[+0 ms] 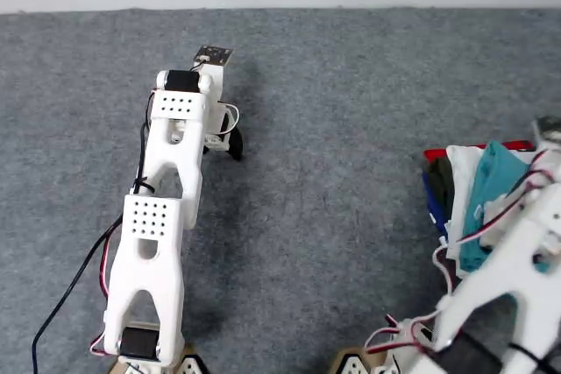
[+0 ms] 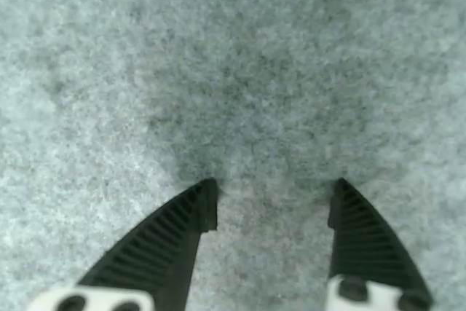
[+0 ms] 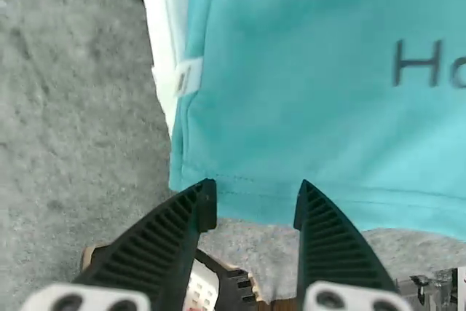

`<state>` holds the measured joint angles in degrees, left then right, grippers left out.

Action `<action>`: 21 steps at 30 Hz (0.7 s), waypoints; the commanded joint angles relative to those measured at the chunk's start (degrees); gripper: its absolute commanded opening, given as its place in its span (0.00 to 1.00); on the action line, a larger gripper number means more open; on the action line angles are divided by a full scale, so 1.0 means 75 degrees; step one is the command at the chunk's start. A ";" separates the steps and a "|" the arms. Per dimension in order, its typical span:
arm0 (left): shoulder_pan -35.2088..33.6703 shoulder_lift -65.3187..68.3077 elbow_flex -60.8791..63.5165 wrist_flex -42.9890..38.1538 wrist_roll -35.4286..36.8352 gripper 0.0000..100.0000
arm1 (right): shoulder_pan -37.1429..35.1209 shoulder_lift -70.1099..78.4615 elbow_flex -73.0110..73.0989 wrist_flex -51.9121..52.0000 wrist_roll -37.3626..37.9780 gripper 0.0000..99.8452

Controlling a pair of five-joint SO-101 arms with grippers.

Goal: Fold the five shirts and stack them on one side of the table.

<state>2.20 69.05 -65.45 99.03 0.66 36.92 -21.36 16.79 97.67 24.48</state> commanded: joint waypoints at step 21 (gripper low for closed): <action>-0.0047 0.0152 0.0064 0.0199 -0.0047 0.25 | -0.0100 -0.1319 0.4349 -0.3862 0.0094 0.18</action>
<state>2.20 69.05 -65.45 99.03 0.66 36.92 -30.77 49.23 69.80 24.48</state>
